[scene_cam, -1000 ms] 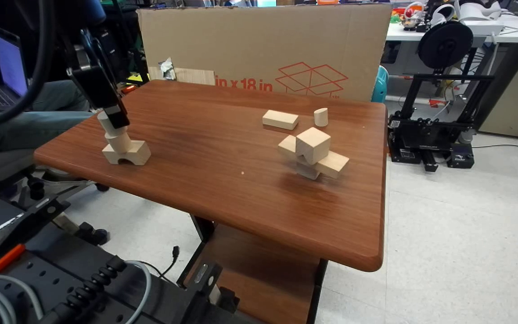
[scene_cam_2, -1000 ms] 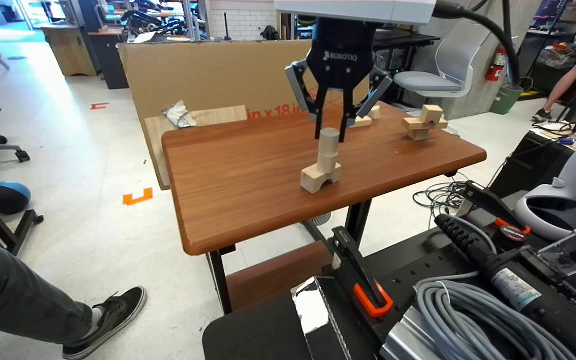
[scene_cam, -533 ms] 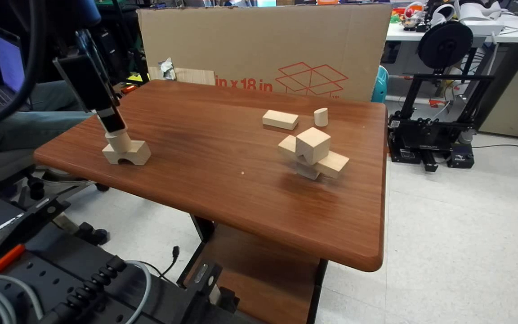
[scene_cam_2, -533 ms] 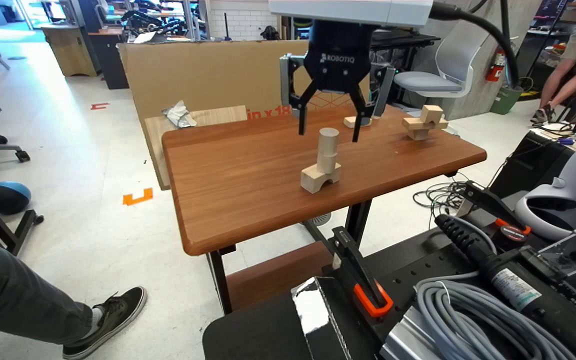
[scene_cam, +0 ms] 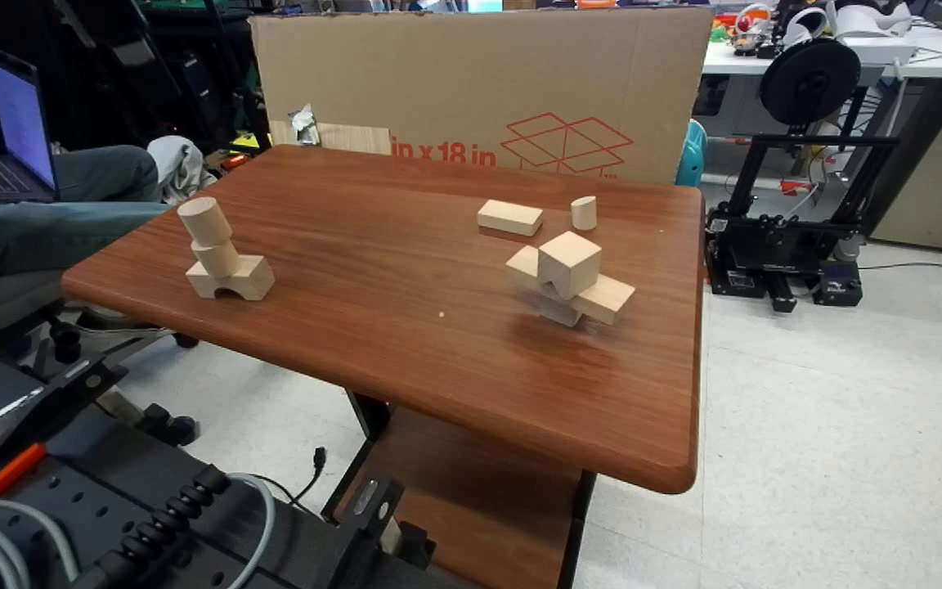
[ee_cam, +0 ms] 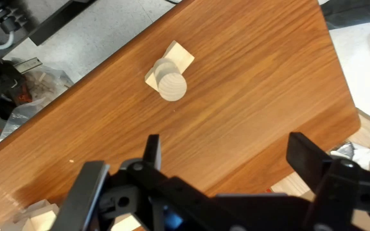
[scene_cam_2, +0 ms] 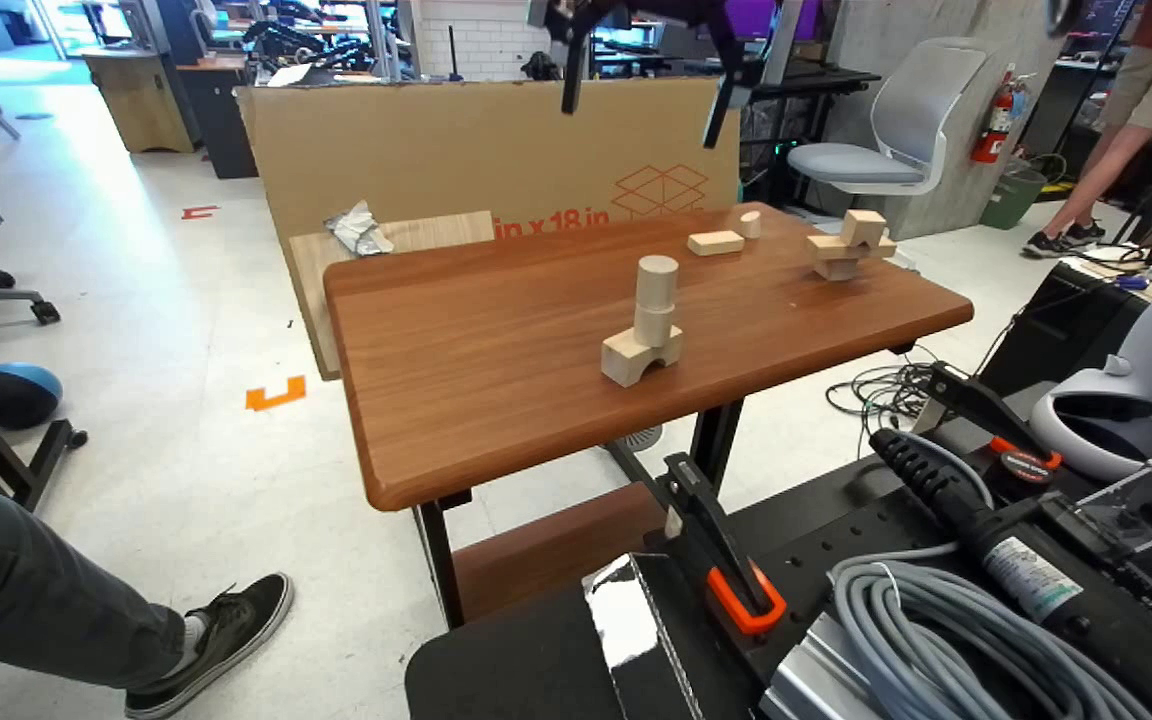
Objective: Put a block on the rectangular block
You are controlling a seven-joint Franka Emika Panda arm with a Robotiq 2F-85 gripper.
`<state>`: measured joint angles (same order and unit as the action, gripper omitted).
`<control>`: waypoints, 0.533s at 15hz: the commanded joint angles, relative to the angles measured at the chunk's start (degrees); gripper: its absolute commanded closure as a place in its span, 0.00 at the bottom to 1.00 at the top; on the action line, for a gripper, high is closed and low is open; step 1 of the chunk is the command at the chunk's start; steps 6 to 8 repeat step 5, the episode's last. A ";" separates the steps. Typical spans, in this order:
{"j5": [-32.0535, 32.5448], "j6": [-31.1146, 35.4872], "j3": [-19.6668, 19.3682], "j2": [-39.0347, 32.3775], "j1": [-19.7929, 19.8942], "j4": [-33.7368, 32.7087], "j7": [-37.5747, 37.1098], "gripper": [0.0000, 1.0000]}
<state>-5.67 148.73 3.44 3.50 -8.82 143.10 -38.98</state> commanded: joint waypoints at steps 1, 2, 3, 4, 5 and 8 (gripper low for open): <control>-3.54 -11.74 -0.98 7.29 3.36 1.67 5.77 0.00; -1.57 -16.59 -1.73 8.14 5.42 2.47 4.53 0.00; -0.18 -18.73 -2.46 8.97 7.38 3.89 3.53 0.00; 0.84 -21.03 -3.30 9.63 9.40 5.00 2.74 0.00; 0.08 -23.89 -4.85 10.07 11.12 6.18 4.68 0.00; 0.08 -23.89 -4.85 10.07 11.12 6.18 4.68 0.00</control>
